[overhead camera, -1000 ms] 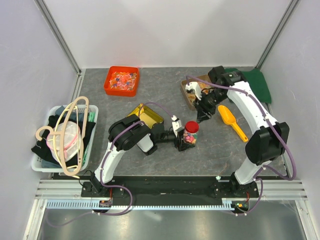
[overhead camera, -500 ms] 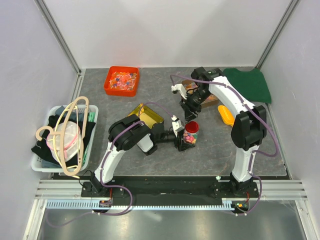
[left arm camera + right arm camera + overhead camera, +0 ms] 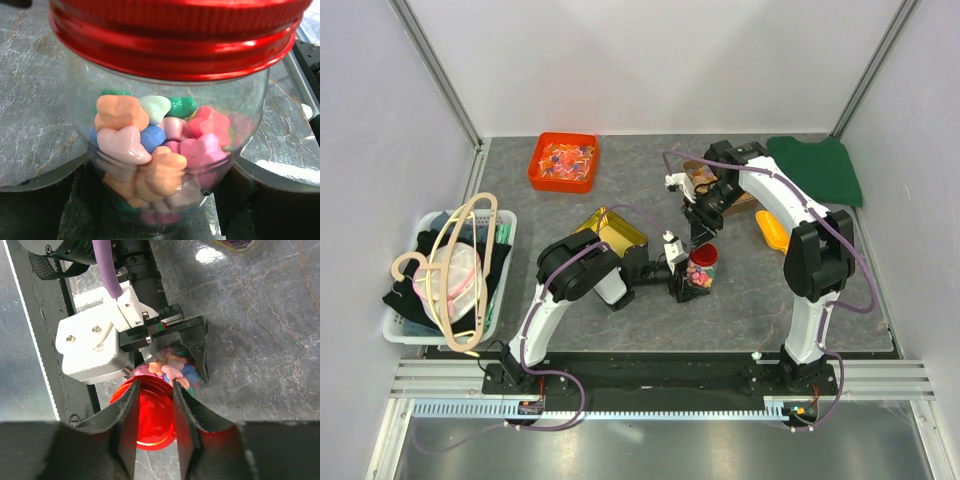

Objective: Pack the candies
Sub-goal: Screw the bottle lid onto the packing bottle.

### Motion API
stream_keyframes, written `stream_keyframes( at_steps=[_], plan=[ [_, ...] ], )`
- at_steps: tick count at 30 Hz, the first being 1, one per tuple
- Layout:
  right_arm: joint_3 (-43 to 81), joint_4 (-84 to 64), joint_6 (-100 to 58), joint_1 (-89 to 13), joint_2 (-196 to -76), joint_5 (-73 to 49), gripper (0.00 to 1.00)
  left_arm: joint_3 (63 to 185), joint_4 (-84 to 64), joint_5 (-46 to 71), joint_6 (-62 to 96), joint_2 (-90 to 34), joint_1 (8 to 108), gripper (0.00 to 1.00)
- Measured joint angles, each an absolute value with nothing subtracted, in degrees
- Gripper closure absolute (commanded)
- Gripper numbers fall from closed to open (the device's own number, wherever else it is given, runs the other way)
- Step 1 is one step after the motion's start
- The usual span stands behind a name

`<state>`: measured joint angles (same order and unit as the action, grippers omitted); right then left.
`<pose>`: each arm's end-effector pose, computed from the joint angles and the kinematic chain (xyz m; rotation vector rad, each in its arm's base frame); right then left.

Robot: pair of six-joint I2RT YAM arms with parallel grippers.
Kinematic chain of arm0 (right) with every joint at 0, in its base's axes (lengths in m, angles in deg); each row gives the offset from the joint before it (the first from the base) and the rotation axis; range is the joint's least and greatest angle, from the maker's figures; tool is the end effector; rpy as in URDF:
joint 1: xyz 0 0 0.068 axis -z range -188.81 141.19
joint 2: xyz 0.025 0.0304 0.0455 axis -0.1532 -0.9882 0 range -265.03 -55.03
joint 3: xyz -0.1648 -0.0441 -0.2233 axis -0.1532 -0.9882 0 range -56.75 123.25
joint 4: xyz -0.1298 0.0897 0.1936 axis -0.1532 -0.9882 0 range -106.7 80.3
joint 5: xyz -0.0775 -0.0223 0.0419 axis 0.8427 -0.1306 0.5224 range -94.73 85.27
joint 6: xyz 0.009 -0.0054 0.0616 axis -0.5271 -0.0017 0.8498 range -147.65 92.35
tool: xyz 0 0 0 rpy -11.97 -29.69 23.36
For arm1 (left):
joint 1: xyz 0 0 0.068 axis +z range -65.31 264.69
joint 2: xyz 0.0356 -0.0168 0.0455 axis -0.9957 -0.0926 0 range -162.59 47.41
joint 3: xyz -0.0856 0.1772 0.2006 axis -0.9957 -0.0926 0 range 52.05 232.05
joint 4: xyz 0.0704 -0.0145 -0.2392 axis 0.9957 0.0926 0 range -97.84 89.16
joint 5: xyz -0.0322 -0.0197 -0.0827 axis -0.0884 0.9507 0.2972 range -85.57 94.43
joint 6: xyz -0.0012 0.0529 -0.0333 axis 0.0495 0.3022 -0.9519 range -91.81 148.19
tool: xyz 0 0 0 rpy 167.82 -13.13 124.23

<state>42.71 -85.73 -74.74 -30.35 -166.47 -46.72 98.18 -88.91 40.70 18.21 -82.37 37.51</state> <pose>0.3263 0.1629 0.2683 -1.5752 2.2753 1.0249 0.2458 -0.3067 0.0933 1.0369 1.4278 -1.2543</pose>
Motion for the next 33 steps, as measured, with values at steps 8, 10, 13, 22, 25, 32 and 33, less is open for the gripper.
stream_keyframes(
  at_steps=[8, 10, 13, 22, 25, 32, 33],
  plan=[
    [40.76, -83.72, -75.12, -28.19, -165.23, -47.84, 0.76, 98.22, -88.89, 40.73, 18.23, -82.37, 37.51, 0.98],
    [40.13, -83.31, -75.31, -27.60, -164.83, -47.99, 0.77, 98.22, -88.89, 40.73, 18.23, -82.37, 37.47, 0.98],
    [38.97, -82.74, -75.71, -26.88, -163.91, -47.82, 0.77, 98.22, -88.89, 40.75, 18.23, -82.37, 37.47, 0.98],
    [35.39, -82.72, -76.41, -24.54, -160.59, -45.68, 0.77, 98.22, -88.87, 40.75, 18.21, -82.37, 37.47, 0.98],
    [34.36, -82.61, -76.60, -24.38, -159.52, -45.19, 0.77, 98.22, -88.87, 40.79, 18.23, -82.37, 37.47, 0.98],
    [30.45, -82.94, -77.00, -24.06, -155.17, -43.82, 0.76, 98.22, -88.87, 40.94, 18.21, -82.37, 37.53, 0.98],
    [29.99, -83.37, -76.97, -24.06, -154.67, -43.73, 0.76, 98.22, -88.87, 40.94, 18.17, -82.37, 37.53, 0.98]
  ],
)
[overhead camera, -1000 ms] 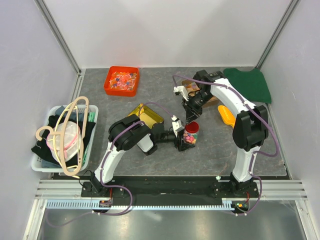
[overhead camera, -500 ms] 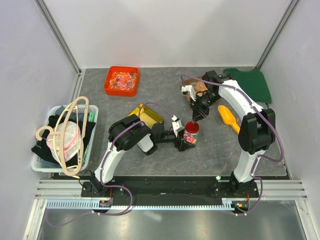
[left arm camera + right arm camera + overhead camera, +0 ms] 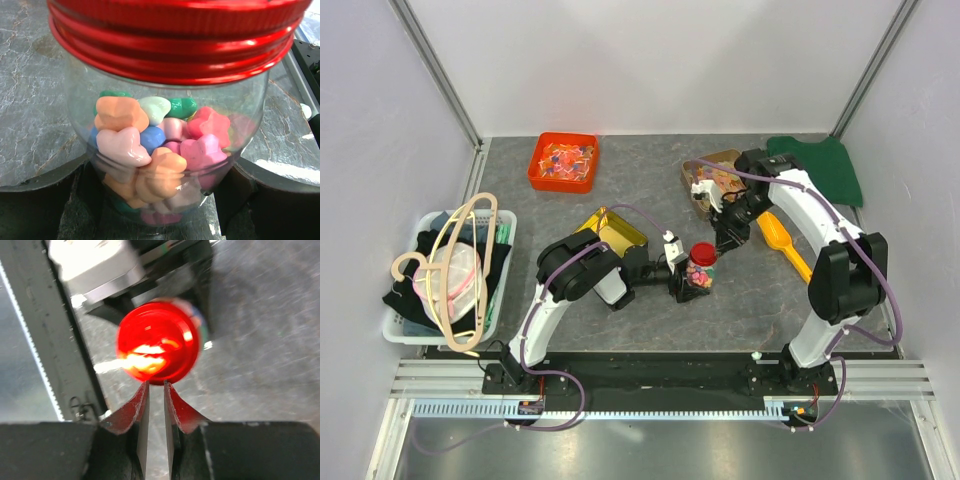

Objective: Pack the candies
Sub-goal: Screw the bottle lid onto the packing bottle.

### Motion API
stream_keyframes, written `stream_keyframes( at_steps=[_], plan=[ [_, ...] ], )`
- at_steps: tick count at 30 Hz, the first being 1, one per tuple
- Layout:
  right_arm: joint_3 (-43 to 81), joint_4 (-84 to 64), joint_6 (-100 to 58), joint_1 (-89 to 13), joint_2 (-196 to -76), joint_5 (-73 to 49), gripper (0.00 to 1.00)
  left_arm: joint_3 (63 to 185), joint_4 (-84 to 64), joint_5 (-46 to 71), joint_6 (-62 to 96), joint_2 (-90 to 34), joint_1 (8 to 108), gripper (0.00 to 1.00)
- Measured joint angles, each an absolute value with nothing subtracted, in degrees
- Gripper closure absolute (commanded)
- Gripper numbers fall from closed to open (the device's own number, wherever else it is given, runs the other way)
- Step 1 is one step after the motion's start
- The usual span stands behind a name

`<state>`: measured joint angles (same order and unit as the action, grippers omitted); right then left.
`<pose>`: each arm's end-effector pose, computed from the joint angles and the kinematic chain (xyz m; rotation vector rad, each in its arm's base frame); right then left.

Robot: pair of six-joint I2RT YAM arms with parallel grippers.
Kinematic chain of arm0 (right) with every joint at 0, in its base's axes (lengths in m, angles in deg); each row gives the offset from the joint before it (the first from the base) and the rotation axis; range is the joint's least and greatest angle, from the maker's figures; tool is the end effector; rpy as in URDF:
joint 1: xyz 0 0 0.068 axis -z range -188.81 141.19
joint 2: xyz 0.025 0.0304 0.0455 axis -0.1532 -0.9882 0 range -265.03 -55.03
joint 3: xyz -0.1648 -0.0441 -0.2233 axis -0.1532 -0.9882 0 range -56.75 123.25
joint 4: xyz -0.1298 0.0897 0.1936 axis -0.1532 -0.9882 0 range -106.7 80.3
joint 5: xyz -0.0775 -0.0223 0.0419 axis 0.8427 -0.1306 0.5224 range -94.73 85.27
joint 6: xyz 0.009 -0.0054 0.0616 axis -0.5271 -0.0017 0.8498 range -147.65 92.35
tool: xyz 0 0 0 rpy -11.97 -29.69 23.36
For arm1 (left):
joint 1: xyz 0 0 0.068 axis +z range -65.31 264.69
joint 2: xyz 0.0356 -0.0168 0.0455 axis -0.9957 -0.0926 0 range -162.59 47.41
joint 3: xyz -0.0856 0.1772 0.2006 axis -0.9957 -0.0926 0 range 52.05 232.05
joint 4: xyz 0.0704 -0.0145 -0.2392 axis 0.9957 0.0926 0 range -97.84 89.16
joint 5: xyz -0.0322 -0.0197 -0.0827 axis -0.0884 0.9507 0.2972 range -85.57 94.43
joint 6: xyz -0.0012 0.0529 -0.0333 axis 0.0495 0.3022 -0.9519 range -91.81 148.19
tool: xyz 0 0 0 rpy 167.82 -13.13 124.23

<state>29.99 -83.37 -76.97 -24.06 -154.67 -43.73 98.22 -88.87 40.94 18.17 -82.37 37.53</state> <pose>0.2935 0.1109 0.2780 -1.4911 2.3057 0.9054 0.2458 -0.3068 0.0934 1.0395 1.4269 -1.2577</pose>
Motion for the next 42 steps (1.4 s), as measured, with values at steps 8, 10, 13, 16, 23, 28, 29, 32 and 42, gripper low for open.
stream_keyframes(
  at_steps=[8, 10, 13, 16, 23, 28, 29, 32, 42],
  plan=[
    [28.24, -85.80, -76.76, -24.58, -152.92, -43.69, 0.69, 98.22, -88.87, 40.86, 18.15, -82.37, 37.60, 0.98],
    [28.79, -86.21, -76.49, -24.65, -152.90, -43.45, 0.63, 98.22, -88.87, 40.81, 18.12, -82.37, 37.60, 0.98],
    [32.11, -86.98, -75.86, -24.71, -152.92, -42.99, 0.55, 98.22, -88.87, 40.75, 18.12, -82.37, 37.62, 0.98],
    [37.66, -86.91, -75.49, -24.73, -153.25, -42.88, 0.53, 98.22, -88.85, 40.66, 18.12, -82.37, 37.71, 0.98],
    [46.01, -86.76, -75.01, -27.12, -159.74, -43.69, 0.50, 98.22, -88.85, 40.62, 18.10, -82.37, 37.71, 0.98],
    [46.90, -86.74, -74.81, -29.39, -165.84, -44.52, 0.49, 98.22, -88.87, 40.62, 18.10, -82.37, 37.71, 0.98],
    [46.90, -86.74, -74.81, -29.61, -166.71, -44.87, 0.49, 98.22, -88.85, 40.59, 18.08, -82.37, 37.71, 0.98],
    [46.90, -86.76, -74.83, -29.65, -167.61, -45.28, 0.49, 98.22, -88.87, 40.59, 18.06, -82.37, 37.71, 0.98],
    [43.34, -86.76, -75.49, -29.56, -167.48, -47.01, 0.62, 98.24, -88.87, 40.66, 17.95, -82.37, 37.71, 0.98]
  ],
)
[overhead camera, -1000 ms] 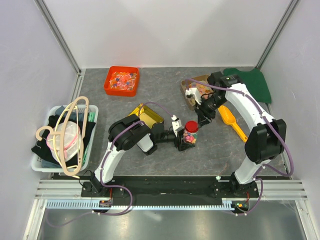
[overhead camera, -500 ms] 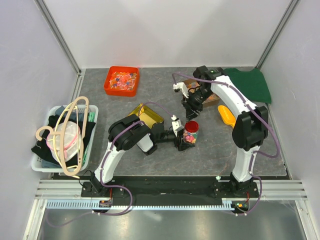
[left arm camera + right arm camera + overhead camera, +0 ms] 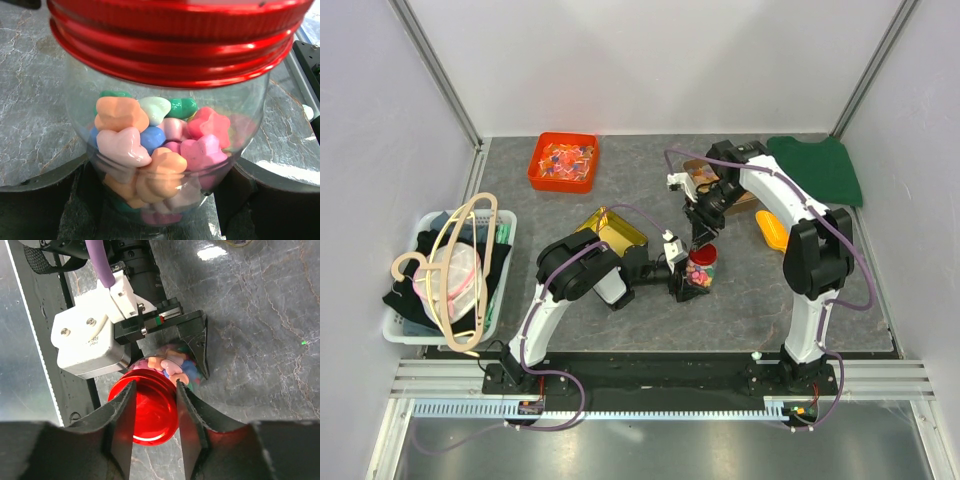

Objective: Pack the candies
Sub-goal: Screw the bottle lid onto the packing bottle.

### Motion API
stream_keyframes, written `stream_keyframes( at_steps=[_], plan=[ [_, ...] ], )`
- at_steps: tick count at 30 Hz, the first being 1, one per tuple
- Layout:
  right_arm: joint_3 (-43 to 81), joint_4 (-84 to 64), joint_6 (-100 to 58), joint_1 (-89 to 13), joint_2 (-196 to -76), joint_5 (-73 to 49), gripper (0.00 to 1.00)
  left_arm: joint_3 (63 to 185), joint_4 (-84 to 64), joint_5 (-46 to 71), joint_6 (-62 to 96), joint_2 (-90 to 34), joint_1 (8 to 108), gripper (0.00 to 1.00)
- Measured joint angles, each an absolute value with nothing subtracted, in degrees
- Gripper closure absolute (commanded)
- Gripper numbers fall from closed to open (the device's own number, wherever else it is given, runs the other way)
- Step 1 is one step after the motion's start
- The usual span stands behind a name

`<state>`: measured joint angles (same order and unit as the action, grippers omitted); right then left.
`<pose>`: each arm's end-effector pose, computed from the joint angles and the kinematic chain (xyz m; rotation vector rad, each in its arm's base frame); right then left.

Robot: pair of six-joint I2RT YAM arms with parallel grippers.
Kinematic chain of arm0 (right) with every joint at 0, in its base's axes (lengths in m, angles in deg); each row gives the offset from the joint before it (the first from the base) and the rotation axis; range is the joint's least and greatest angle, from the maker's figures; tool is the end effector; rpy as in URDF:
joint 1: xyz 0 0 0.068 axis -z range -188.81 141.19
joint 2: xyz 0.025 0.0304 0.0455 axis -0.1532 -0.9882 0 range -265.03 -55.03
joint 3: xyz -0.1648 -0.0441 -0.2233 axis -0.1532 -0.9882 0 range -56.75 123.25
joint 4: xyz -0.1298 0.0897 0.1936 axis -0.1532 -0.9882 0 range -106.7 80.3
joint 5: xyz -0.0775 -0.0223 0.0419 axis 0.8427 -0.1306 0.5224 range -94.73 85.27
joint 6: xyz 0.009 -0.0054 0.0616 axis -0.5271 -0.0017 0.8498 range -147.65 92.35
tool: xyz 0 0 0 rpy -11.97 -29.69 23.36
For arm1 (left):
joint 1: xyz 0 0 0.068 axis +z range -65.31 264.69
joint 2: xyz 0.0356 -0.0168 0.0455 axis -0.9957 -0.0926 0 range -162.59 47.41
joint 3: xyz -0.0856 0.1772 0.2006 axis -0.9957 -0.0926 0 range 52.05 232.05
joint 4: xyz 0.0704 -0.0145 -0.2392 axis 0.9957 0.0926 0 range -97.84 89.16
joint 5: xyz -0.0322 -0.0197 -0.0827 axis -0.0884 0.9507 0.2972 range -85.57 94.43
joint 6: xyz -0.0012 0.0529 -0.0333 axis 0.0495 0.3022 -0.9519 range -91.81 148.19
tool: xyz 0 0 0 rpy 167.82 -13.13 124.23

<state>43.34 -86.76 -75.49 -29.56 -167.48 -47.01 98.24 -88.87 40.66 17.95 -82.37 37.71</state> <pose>0.3301 0.1592 0.2650 -1.5678 2.2893 1.0396 0.2470 -0.3060 0.0935 1.0306 1.4320 -1.2545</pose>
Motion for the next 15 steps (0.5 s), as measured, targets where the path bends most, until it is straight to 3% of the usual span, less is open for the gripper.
stream_keyframes(
  at_steps=[6, 15],
  plan=[
    [41.75, -84.73, -75.79, -28.93, -166.41, -48.39, 0.74, 98.24, -88.87, 40.81, 18.02, -82.37, 37.71, 0.98],
    [36.96, -81.14, -76.14, -27.49, -162.52, -48.56, 0.76, 98.24, -88.85, 41.12, 18.02, -82.37, 37.47, 0.98]
  ],
)
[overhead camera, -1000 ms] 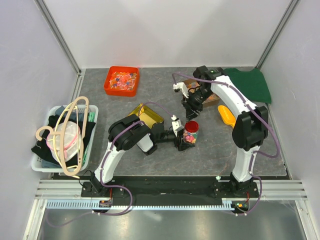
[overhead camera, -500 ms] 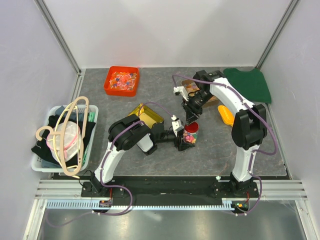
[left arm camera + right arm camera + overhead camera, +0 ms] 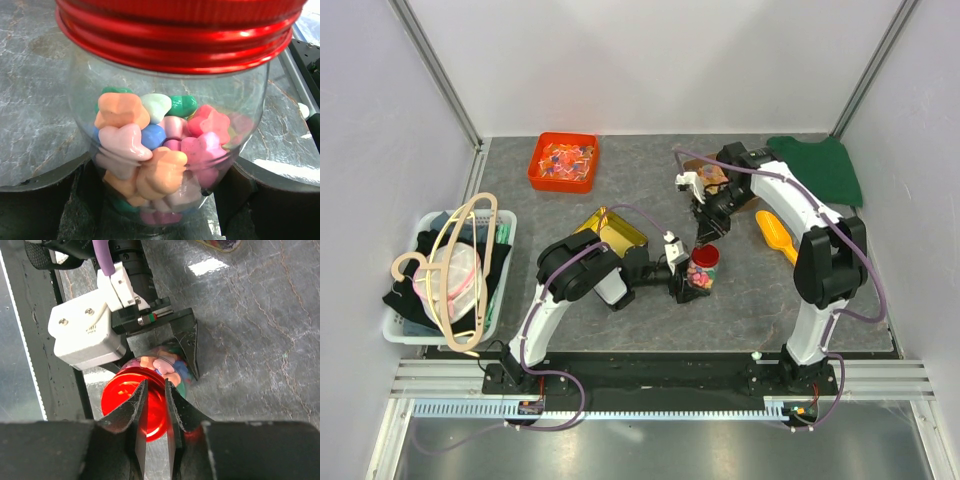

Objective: Pack the candies
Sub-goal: Screw the bottle lid onto the packing bottle, then place the packing bottle at the center of the board.

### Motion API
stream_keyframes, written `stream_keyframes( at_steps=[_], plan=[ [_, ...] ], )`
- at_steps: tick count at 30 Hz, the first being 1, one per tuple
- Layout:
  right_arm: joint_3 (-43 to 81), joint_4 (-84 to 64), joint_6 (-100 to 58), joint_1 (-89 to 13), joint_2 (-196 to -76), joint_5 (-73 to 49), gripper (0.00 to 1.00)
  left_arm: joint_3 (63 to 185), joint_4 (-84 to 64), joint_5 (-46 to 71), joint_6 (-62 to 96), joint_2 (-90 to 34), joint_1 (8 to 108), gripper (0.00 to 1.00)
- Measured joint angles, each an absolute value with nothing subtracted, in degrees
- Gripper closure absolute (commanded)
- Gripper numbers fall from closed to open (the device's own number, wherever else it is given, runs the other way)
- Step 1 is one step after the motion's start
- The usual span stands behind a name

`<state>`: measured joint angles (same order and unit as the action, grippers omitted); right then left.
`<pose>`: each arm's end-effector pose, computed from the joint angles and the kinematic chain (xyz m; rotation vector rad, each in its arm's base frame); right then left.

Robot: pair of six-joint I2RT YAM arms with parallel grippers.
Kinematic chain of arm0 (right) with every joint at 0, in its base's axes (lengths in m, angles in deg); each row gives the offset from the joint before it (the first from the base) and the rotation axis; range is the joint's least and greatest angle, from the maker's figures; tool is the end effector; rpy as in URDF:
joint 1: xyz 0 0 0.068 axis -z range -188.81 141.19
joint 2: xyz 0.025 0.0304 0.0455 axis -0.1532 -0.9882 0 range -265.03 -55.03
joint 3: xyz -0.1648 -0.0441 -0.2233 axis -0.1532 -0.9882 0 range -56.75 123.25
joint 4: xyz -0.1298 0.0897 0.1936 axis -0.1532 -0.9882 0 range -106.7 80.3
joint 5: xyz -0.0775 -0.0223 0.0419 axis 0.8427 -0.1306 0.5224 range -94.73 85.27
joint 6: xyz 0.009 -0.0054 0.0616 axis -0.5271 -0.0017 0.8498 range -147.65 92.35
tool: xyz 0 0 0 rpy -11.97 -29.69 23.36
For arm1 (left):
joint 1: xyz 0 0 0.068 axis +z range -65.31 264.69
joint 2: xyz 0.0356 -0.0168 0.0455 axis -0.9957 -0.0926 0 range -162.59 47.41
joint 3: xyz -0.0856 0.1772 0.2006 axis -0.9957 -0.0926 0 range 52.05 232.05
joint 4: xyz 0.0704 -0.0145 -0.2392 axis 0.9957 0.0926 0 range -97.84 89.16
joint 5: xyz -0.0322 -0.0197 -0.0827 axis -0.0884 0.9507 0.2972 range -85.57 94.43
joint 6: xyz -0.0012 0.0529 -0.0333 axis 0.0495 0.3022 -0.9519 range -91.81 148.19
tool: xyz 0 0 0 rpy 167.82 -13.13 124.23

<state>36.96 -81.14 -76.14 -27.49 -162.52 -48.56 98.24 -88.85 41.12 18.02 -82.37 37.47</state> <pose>0.3220 0.1435 0.2684 -1.5245 2.2144 1.0160 0.2454 -0.3071 0.0934 1.0413 1.4272 -1.2628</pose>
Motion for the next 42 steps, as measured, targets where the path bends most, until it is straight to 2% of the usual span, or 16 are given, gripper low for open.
stream_keyframes(
  at_steps=[18, 20, 23, 26, 29, 31, 34, 37, 38, 40, 41, 42],
  plan=[
    [29.29, -77.47, -77.50, -26.48, -155.61, -46.40, 0.74, 98.24, -88.76, 43.74, 18.06, -82.37, 36.96, 0.98],
    [29.03, -77.52, -77.61, -26.46, -155.19, -45.85, 0.71, 98.24, -88.76, 43.90, 18.06, -82.37, 36.96, 0.98],
    [29.07, -77.97, -77.17, -26.42, -155.06, -45.39, 0.58, 98.24, -88.74, 43.96, 18.06, -82.37, 36.96, 0.98],
    [29.59, -79.42, -75.77, -26.31, -154.82, -44.30, 0.51, 98.24, -88.74, 43.90, 18.12, -82.37, 36.92, 0.97],
    [30.91, -80.88, -74.61, -25.85, -154.84, -43.34, 0.48, 98.18, -88.76, 43.04, 18.69, -82.37, 36.92, 0.87],
    [32.81, -81.36, -74.09, -25.11, -154.91, -43.21, 0.47, 98.11, -88.78, 42.32, 19.37, -82.37, 36.85, 0.85],
    [35.78, -81.25, -73.91, -23.93, -154.91, -43.32, 0.46, 97.83, -89.00, 41.64, 21.12, -82.37, 36.35, 0.76],
    [36.96, -81.25, -73.94, -23.14, -154.98, -43.47, 0.45, 97.52, -89.29, 40.94, 23.20, -82.37, 35.83, 0.59],
    [36.98, -81.25, -73.94, -22.92, -154.98, -43.56, 0.44, 97.44, -89.37, 40.66, 23.81, -82.37, 35.65, 0.41],
    [36.98, -81.27, -73.96, -22.74, -155.04, -43.73, 0.43, 97.30, -89.44, 40.33, 24.97, -82.37, 35.35, 0.26],
    [36.98, -81.30, -73.96, -22.61, -155.06, -43.80, 0.42, 97.22, -89.46, 40.20, 25.73, -82.37, 35.26, 0.14],
    [36.98, -81.27, -73.98, -22.50, -155.06, -43.86, 0.41, 97.09, -89.57, 40.00, 26.26, -82.37, 35.10, 0.09]
  ],
)
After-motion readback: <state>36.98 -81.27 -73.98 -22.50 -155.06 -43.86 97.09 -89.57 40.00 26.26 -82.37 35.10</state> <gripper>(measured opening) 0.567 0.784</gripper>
